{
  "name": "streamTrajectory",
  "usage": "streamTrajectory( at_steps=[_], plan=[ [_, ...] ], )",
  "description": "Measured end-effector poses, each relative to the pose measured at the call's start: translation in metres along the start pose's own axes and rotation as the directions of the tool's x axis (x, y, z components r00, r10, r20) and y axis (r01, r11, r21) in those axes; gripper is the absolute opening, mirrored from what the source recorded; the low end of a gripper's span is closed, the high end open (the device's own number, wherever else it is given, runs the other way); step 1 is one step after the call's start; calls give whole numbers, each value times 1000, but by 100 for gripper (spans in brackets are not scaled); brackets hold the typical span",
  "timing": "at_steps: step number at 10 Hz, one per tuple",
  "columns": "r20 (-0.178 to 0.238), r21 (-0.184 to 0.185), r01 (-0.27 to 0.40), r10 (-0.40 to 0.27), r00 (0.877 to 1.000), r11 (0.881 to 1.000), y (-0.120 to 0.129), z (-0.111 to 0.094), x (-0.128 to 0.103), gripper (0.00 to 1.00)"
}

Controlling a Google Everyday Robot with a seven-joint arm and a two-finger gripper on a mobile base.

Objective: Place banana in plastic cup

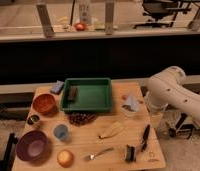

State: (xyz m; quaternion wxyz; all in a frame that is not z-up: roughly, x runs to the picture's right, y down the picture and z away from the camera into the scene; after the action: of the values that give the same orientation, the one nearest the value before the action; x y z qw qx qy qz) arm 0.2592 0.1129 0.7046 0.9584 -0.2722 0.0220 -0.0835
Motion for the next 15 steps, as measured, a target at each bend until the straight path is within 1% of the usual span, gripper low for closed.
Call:
streamTrajectory(
  at_steps=[1,2,3,4,5,6,8,12,15],
  plan=[
    [-1,0,32,-32,999,999,0,10,-9,80],
    [-5,1,62,-62,998,998,-1,14,-17,80],
    [-6,4,82,-82,997,997,-4,15,-23,80],
    [-10,4,92,-92,996,996,-4,16,-23,80],
    [-8,5,106,-106,994,994,-4,21,-26,80],
    [-6,9,122,-122,992,992,-7,23,-33,80],
    [1,15,166,-166,986,986,-12,29,-58,80],
    [14,26,219,-219,976,975,-15,42,-74,80],
    [32,36,262,-263,964,964,-21,46,-103,80]
  ],
)
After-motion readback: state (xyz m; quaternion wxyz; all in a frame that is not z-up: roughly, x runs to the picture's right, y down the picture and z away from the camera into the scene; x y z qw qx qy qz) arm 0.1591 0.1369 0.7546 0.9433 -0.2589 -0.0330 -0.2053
